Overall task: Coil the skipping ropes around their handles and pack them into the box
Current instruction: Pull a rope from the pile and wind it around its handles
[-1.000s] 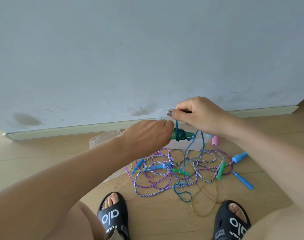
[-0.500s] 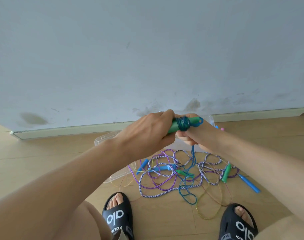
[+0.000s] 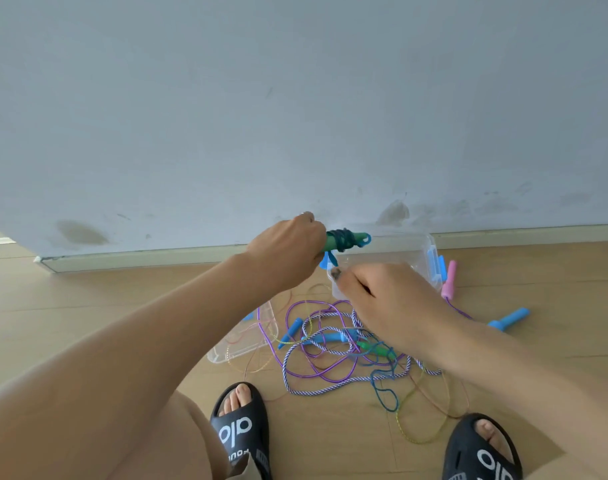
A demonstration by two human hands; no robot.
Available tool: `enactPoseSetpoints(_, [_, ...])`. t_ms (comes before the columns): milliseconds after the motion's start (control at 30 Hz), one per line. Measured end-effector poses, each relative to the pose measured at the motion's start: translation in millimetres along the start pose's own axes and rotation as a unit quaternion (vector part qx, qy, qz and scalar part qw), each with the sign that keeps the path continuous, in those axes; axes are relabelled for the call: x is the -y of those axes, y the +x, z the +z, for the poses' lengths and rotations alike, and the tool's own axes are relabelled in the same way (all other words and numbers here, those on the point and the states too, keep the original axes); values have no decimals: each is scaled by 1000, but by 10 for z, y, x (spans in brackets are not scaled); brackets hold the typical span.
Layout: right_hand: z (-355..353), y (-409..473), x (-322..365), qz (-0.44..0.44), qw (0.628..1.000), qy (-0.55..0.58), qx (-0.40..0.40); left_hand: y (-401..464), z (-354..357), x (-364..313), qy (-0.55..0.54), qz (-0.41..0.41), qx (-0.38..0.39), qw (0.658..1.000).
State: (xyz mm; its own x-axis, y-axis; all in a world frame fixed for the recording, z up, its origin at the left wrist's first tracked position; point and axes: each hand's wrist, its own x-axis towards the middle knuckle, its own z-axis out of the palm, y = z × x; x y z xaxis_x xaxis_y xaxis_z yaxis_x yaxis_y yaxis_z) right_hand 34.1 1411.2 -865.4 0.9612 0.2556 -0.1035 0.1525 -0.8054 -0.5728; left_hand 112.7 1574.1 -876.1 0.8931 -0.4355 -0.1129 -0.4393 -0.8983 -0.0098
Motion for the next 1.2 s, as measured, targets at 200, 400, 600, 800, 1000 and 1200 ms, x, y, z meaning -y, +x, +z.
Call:
enactPoseSetpoints(200, [-370, 253, -100, -110, 981, -121, -107, -29, 96, -251, 87, 94, 26, 991])
enactPoseSetpoints(400, [-552, 535, -349, -95, 993, -45, -45, -111, 115, -384, 61, 185, -71, 978])
enactPoseSetpoints(600, [-594, 561, -356, -107, 992, 56, -36, -171, 59, -338, -25, 76, -21, 997])
enactPoseSetpoints(800, [-564, 538, -311, -113, 990, 75, -25, -165, 41, -344, 18, 108, -12, 994])
enactPoseSetpoints(1000, [-417, 644, -420, -38, 983, 170, 58, -296, -135, -303, -4, 174, -157, 972])
enactPoseSetpoints(1200, [-140, 531, -393, 38, 938, 319, 128, -430, -157, -250, -128, 141, -100, 977])
